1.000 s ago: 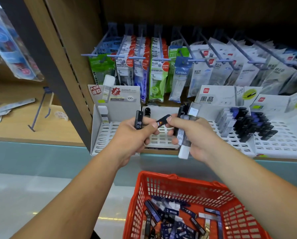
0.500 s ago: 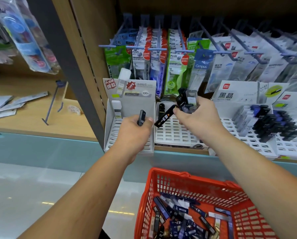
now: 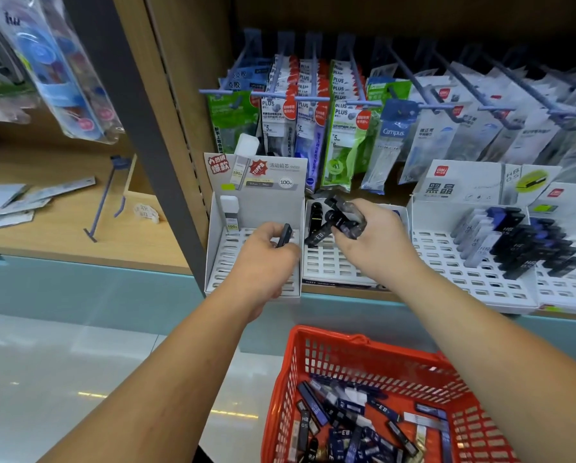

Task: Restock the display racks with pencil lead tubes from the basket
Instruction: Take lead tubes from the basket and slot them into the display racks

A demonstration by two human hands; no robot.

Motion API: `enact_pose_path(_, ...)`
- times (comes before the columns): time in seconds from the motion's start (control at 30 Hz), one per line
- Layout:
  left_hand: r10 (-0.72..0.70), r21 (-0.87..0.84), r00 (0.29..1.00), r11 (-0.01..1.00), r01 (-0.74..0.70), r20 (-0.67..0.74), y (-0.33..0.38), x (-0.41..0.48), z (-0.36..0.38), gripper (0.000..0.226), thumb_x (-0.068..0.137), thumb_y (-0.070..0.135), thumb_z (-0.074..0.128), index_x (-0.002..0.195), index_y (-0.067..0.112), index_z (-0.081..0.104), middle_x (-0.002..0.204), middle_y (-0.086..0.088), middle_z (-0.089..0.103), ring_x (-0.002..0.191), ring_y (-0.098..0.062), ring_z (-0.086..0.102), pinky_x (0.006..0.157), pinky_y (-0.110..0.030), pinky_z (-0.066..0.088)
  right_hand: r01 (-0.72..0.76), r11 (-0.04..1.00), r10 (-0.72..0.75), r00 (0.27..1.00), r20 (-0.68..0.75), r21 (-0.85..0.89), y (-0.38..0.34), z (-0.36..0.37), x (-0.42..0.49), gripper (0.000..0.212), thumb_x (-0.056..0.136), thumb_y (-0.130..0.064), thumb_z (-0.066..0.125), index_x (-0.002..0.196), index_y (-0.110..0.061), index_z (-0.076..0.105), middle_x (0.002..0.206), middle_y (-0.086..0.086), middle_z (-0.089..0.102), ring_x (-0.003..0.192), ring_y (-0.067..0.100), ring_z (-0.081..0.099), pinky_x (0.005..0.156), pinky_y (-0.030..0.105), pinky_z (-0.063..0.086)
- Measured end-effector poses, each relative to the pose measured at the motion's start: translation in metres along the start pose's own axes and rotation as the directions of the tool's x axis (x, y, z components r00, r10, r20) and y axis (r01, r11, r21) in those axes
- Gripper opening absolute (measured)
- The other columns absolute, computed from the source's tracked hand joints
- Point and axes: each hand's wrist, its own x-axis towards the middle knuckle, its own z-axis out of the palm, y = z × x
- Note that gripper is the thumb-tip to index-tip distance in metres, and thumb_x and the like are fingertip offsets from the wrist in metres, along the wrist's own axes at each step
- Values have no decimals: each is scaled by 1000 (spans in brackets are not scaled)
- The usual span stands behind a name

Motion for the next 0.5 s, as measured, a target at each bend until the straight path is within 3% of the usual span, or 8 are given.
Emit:
enact_pose_path(0.07,1,-5,1000,1000,-1,-1,1,0,0,17,101,14,53,107,29,59,65,-2,44,46,-13,33,44,-23,26,48,995,-43,998,48,-92,-3,-3,1,20,88,-15,72,98,-28,61,82,-13,64,77,2,59,67,13,44)
enact_pose_path(0.2,10,-12,1000,1000,-11,-15,1,-1,0,17,101,14,55,106,29,59,64,-1,45,45,-12,35,44,-24,27,100,982,-91,994,67,-162,-7,0,4,27,86,-14,72,110,-25,65,90,-6,67,85,19,62,80,39,55)
enact_pose_path(0.33,21,-13,999,1000,-22,-25,1,-1,1,18,100,14,56,111,28,59,59,3,45,42,-10,36,42,-23,29,112,992,-111,994,27,-58,-11,8,6,29,87,-13,72,112,-25,64,92,-6,69,86,18,65,81,42,57)
enact_pose_path(0.5,23,-27,999,999,-24,-38,2,-1,0,17,99,14,57,109,27,60,57,5,44,44,-11,37,42,-23,29,182,978,-174,981,86,-97,-10,6,12,25,86,-10,69,104,-27,63,92,-4,65,86,21,61,78,42,55)
